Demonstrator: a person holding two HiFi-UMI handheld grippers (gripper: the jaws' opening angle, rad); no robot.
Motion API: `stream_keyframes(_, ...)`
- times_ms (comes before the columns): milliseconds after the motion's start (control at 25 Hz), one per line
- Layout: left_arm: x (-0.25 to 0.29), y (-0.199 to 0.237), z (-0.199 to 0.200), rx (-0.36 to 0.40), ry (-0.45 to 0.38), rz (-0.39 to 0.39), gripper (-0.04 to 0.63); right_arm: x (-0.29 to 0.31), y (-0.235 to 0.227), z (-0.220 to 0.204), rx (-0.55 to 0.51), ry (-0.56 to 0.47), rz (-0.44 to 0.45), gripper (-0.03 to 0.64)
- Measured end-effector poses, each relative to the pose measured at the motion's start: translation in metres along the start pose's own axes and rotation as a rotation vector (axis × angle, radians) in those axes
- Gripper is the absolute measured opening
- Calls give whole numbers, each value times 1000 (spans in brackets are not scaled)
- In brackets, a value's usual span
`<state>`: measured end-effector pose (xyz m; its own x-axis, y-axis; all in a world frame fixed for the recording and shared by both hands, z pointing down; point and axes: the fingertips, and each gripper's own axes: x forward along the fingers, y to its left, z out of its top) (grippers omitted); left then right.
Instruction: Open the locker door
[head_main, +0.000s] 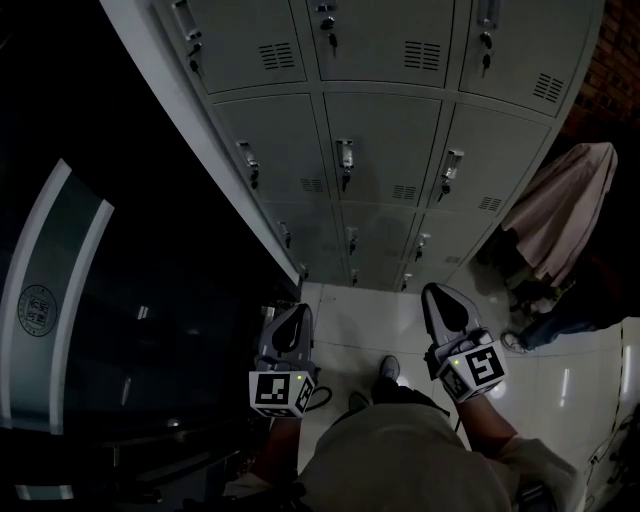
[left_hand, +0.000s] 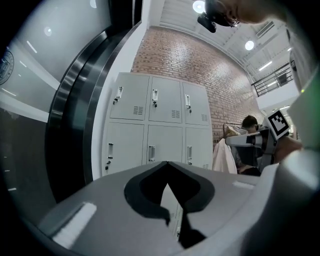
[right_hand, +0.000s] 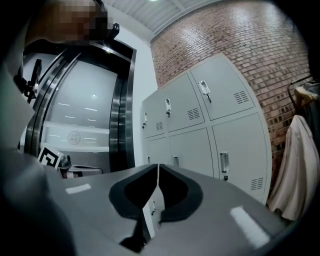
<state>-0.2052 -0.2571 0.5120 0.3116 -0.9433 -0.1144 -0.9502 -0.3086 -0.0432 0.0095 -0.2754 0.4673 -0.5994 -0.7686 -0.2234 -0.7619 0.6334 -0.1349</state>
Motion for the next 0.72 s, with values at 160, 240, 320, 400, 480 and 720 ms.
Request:
stream_keyframes(160,32,9,-3,1,-8,1,67,38,-22,-18,-53,32,17,19)
stream_keyframes(240,47,13,-6,-1,-11,10,67,56,-33,-36,-67,83,19,35)
stream_keyframes(320,61,15,-8,-1,-14,18,67,77,-46,-51,-84,73,22,38)
stream_keyframes(400,75,13,-11,6,-16,18,66,98,-61,-70,-88,82,21,39)
stream_keyframes(480,86,11,-17,10,-20,16,67,120,-73,-90,-86,109,22,64)
stream_keyframes(720,97,19,-40,-19,14,34,67,200,-96,-145,-114,182,2,99)
